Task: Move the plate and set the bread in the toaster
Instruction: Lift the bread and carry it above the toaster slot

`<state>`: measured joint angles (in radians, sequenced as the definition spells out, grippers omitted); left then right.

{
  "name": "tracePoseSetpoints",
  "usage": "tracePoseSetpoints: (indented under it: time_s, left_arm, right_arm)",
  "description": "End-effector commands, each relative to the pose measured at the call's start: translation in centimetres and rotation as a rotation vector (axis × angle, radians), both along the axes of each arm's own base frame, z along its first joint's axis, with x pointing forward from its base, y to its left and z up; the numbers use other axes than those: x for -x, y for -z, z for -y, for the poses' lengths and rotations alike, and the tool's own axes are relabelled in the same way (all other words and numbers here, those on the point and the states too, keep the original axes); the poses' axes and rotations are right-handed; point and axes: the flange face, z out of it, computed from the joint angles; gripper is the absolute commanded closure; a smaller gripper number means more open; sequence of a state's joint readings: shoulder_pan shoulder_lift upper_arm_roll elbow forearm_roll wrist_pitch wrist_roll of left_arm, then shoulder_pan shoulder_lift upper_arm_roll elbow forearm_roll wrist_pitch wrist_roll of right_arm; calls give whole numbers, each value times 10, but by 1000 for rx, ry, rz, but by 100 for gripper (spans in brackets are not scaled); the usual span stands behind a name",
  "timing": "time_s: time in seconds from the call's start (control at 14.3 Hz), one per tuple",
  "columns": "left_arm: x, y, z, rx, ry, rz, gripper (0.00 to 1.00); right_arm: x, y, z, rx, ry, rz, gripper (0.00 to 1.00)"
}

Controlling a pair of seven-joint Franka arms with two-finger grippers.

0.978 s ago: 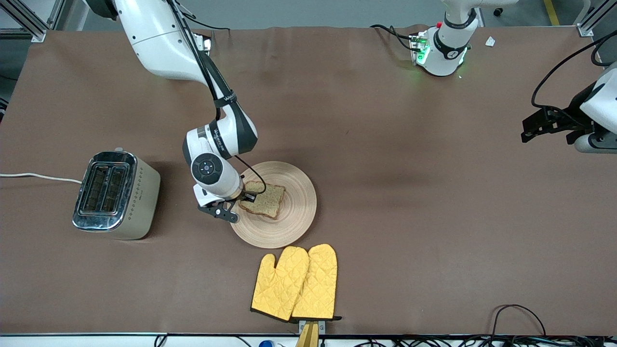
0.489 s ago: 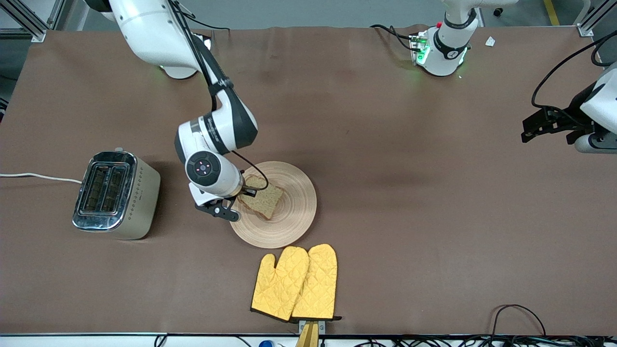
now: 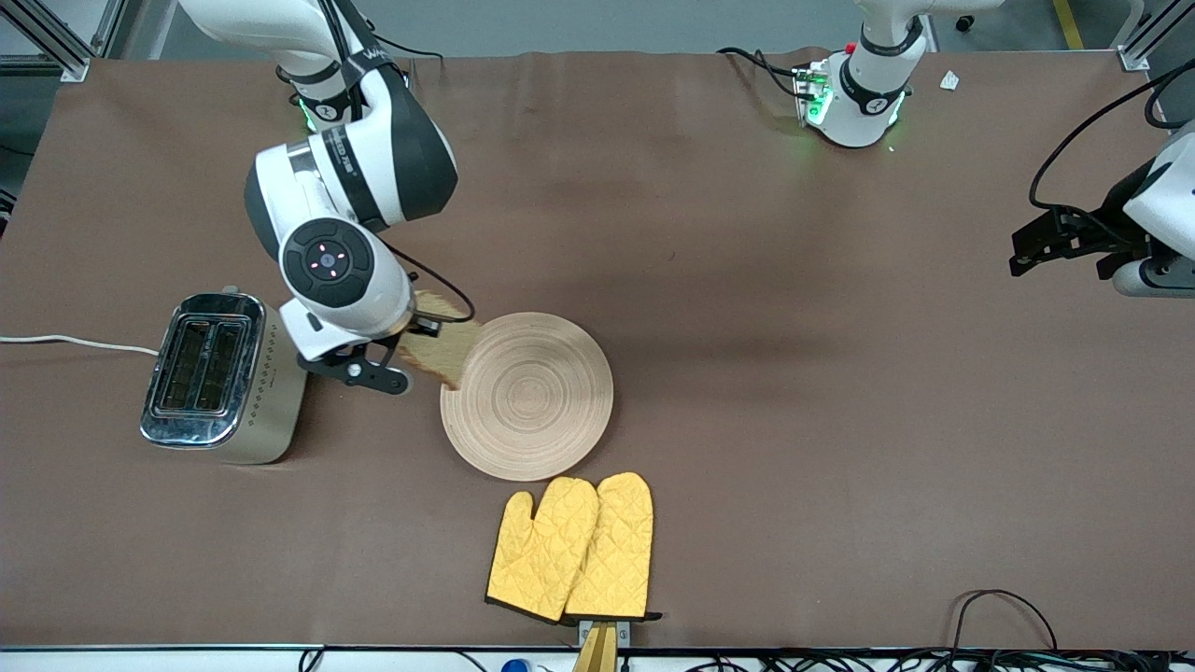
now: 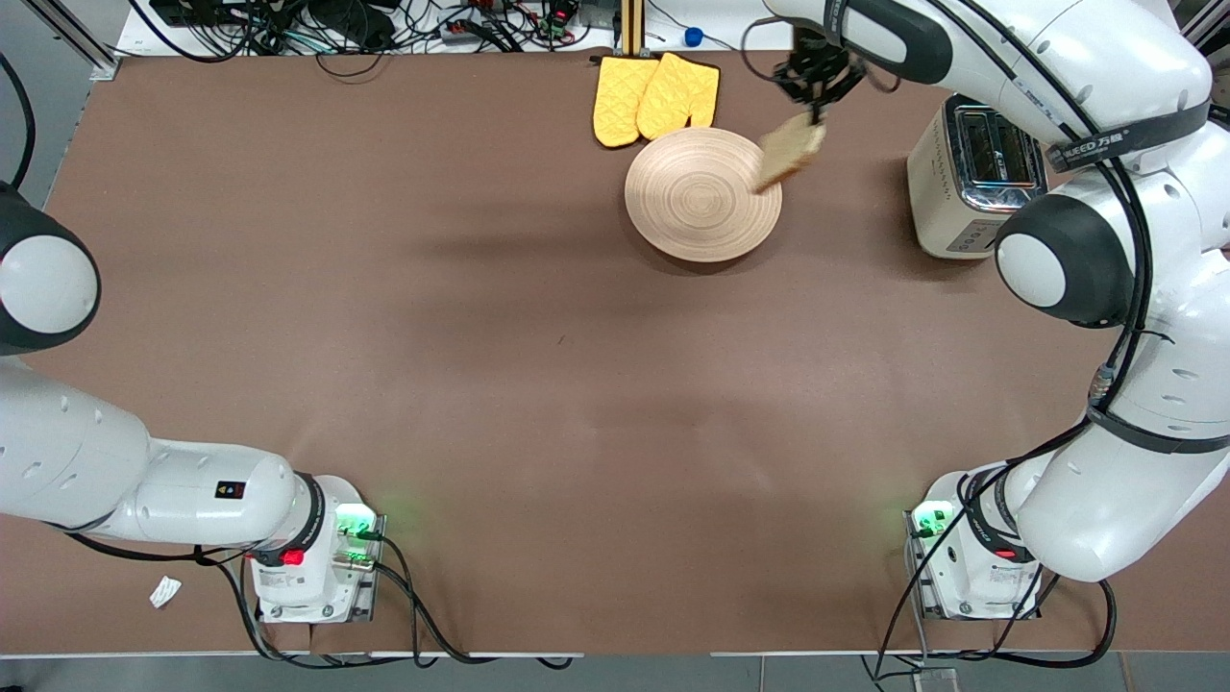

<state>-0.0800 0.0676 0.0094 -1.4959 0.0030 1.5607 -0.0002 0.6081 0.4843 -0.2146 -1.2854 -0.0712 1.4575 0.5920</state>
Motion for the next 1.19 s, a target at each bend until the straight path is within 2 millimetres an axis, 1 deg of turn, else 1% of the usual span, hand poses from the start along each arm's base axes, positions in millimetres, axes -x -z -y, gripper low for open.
tracePoseSetpoints:
  time_s: [0.0, 0.07, 0.14, 0.21, 0.28, 0.42, 0.49, 0.63, 0.77, 0.91, 1.12]
  left_arm:
    - [3, -3, -1, 14, 0, 6, 0]
    - [3, -3, -1, 14, -1, 6, 0]
    - [3, -3, -1, 14, -1, 6, 0]
    - [3, -3, -1, 14, -3, 6, 0]
    - [3, -3, -1, 14, -4, 5, 0]
    - [3, -3, -1, 14, -4, 5, 0]
    - [3, -3, -1, 14, -4, 5, 0]
    - [3, -3, -1, 14, -6, 5, 0]
    - [4, -4, 0, 14, -4, 6, 0]
    - [4, -3, -1, 14, -6, 5, 0]
    - [4, -3, 0, 14, -4, 5, 0]
  right_arm:
    - [-8, -11, 26, 162, -128, -16, 100]
    - [-12, -15, 35, 259, -171, 2, 100]
    - [-13, -20, 39, 352, -198, 21, 100]
    - [-14, -23, 47, 446, -195, 28, 100]
    - [-17, -25, 54, 498, -193, 34, 100]
    - [-21, -20, 65, 608, -208, 35, 100]
    - [-22, -13, 75, 671, -210, 13, 100]
    - [-27, 7, 91, 731, -233, -45, 100]
    - [-37, 22, 120, 739, -205, -91, 100]
    - [-42, 47, 125, 747, -247, -165, 100]
    - [-41, 65, 131, 811, -294, -215, 100]
